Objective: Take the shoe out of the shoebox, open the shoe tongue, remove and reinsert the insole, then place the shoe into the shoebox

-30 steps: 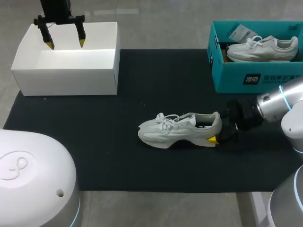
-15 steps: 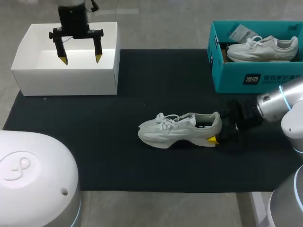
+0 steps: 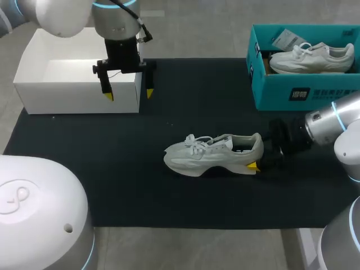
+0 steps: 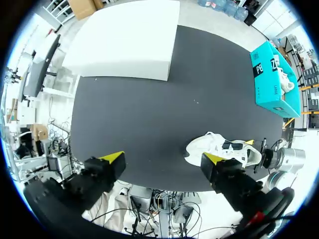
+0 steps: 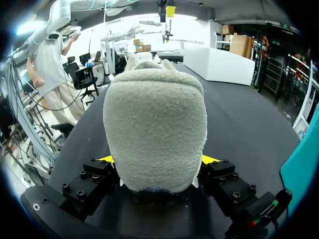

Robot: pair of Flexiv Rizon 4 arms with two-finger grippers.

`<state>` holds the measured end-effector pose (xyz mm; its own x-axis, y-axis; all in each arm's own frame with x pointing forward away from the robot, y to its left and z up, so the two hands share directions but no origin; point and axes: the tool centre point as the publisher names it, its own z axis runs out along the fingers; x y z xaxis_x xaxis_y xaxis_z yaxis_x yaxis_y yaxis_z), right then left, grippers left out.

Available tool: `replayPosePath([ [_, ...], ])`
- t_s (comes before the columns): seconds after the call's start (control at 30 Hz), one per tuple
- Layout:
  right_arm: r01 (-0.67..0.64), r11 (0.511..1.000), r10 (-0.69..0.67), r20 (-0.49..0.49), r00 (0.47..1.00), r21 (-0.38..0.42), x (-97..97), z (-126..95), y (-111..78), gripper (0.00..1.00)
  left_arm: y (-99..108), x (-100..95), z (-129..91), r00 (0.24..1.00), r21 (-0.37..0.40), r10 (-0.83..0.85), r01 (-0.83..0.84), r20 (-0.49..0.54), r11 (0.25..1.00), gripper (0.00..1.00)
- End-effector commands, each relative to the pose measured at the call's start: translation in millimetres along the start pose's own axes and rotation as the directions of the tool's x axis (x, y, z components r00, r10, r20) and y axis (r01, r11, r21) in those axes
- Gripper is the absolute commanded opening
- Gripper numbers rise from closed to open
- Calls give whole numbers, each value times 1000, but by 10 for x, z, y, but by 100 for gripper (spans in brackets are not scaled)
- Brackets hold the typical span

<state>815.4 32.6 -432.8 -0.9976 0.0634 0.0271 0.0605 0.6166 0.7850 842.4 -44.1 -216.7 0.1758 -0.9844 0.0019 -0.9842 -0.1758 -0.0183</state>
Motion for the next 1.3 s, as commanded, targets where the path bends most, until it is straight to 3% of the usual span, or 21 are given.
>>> replayPosePath([
  [0.03,0,1000,0,2,1000,2,-18,36,-42,0,136,259,165,1000,11,27,-27,16,1000,100],
  [0.17,0,1000,0,2,1000,2,-18,36,-42,0,282,563,266,996,-2,85,-85,13,996,100],
  [0.23,0,1000,0,2,1000,2,-18,36,-42,0,348,714,316,997,28,72,-73,27,997,100],
  [0.83,0,1000,0,2,1000,2,-18,36,-42,0,740,1739,541,984,27,177,-177,-4,984,100],
  [1.0,0,1000,0,2,1000,2,-18,36,-42,0,805,1960,629,971,16,235,-234,-39,972,100],
  [1.3,0,1000,0,2,1000,2,-18,36,-42,0,890,2174,844,969,16,247,-247,13,969,100],
])
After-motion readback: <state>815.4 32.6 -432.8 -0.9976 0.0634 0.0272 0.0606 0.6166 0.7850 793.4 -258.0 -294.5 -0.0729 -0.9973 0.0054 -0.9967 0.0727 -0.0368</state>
